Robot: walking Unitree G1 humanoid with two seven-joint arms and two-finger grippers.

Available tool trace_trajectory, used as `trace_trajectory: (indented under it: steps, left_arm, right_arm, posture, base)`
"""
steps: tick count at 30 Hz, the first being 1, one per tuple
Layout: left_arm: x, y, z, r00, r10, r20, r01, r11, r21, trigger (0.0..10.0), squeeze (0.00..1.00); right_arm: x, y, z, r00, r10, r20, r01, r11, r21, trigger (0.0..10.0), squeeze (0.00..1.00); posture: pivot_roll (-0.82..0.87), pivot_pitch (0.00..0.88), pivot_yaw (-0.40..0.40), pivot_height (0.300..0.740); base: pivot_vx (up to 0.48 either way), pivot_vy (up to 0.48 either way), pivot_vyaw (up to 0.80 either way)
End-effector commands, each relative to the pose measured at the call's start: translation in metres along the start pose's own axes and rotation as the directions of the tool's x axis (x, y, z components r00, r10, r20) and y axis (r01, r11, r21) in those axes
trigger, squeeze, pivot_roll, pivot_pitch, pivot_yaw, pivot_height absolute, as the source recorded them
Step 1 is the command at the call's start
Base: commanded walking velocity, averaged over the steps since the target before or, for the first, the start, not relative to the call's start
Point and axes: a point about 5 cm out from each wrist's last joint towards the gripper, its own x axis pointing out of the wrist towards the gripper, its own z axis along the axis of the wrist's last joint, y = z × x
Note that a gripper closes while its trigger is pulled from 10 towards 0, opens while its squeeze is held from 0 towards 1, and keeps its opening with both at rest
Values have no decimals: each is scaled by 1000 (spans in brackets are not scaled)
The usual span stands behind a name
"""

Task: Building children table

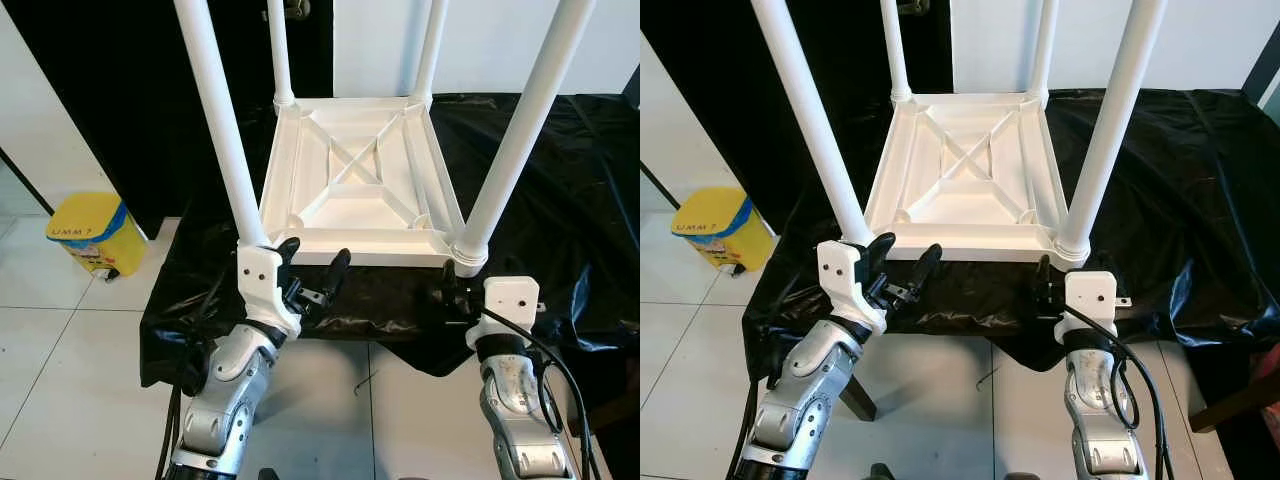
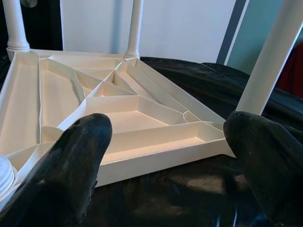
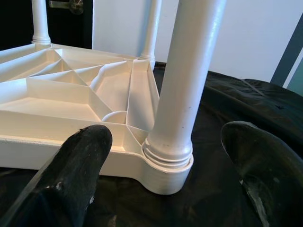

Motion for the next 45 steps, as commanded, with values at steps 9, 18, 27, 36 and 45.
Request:
trace_trajectory:
  steps: [9, 18, 27, 36, 45]
  left_arm:
    - [0, -4, 1, 999, -48, 7, 48, 999, -15, 10000, 0]
    - [2, -3, 3, 999, -45, 12, 45, 999, -2, 10000, 0]
    - [4, -9, 4, 994, -112, -12, 112, 993, 36, 10000, 0]
    - [6, -10, 3, 993, -120, -10, 121, 992, 44, 10000, 0]
    - [8, -17, 2, 984, -176, -27, 177, 983, 53, 10000, 0]
  right_arm:
    - [7, -1, 3, 1000, 17, 12, -17, 1000, -8, 10000, 0]
    - [24, -10, 13, 999, 5, 47, -4, 1000, -21, 10000, 0]
    - [37, -12, 20, 998, -20, 61, 22, 1000, -22, 10000, 0]
    - [43, -12, 23, 997, -12, 70, 13, 1000, -21, 10000, 0]
    - [73, -22, 41, 992, -8, 128, 12, 999, -29, 10000, 0]
  posture:
    - [-159, 57, 19, 740]
    - [-153, 54, 23, 740]
    - [-152, 50, 28, 740]
    - [-155, 38, 34, 740]
    - [-158, 26, 36, 740]
  base:
    - [0, -37, 0]
    - [0, 0, 0]
    - [0, 0, 0]
    - [0, 0, 0]
    - [0, 0, 0]
